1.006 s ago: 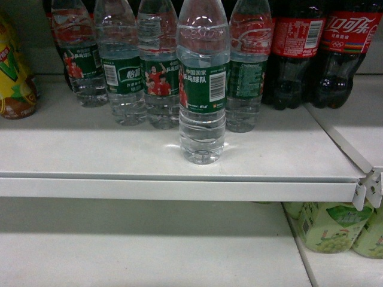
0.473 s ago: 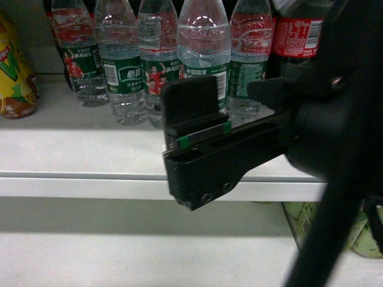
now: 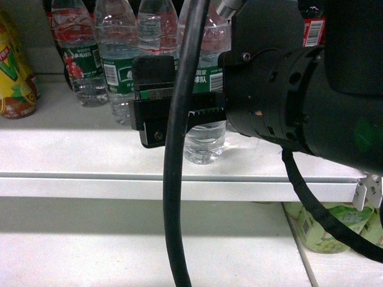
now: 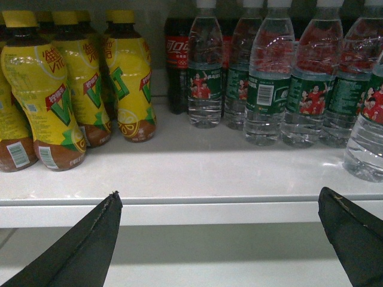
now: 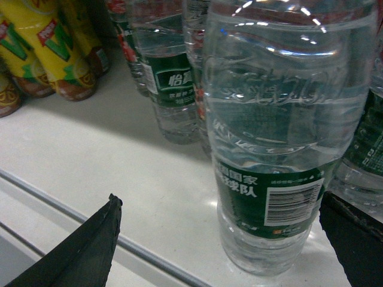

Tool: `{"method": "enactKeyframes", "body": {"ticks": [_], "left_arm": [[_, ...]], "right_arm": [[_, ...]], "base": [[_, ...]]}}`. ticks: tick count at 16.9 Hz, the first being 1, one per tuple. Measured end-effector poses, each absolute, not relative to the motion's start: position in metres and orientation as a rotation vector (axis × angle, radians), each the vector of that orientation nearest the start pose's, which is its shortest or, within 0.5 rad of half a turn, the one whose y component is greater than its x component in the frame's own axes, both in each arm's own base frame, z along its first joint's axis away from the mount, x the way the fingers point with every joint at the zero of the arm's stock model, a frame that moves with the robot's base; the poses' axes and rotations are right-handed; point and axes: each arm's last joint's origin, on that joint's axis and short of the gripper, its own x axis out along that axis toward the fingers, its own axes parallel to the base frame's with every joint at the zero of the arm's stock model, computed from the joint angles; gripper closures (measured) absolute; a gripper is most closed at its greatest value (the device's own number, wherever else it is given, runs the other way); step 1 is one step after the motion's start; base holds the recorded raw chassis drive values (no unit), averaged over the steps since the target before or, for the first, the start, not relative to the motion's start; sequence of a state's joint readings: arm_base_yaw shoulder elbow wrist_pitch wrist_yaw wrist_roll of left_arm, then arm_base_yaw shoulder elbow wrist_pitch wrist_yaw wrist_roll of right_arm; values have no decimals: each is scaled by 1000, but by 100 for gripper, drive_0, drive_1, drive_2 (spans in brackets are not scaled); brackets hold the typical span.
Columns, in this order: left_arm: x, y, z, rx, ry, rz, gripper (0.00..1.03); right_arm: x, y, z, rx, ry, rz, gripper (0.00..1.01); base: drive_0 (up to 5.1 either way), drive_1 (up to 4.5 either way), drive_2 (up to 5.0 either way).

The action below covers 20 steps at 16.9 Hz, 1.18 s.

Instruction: Move water from second to third shelf

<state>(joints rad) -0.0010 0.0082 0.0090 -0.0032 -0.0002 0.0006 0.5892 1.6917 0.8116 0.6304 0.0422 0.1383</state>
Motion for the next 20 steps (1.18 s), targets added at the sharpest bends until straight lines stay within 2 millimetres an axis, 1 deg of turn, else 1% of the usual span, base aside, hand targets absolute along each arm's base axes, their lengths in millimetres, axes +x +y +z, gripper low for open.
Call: {"method": "enactKeyframes", "body": {"ticks": [3,6,8,10,13,15,16,17,19,20], "left_arm": [[98,0,166,1,3,-1,5],[98,0,166,1,3,0,5],[98,0,166,1,3,-1,5],[98,0,166,1,2,-1,5],[98,0,166,1,2,-1,5],[98,0,166,1,2,-1,5],[98,0,166,1,2,0,5],[98,0,166,1,2,-1,5],[98,0,166,1,2,-1,5],[98,0,166,1,2,-1,5]], "right_arm": [[307,199,192,41,299,426,3],[321,204,190,36,311,366,3],[334,202,187,43,323,310,3],[342,201,185,59,325,274,4],[341,202,189,72,313,269,34],[332,200,191,80,314,274,52],[324,197,192,79,317,282,58],[318,195,192,78,320,291,60],[302,186,193,80,324,312,61],[291,179,193,70,317,330,61]], "base": [[0,0,0],[0,0,0],[0,0,0],[0,0,0],[0,0,0],[0,0,0],[0,0,0],[0,0,0],[0,0,0],[0,0,0]]}}
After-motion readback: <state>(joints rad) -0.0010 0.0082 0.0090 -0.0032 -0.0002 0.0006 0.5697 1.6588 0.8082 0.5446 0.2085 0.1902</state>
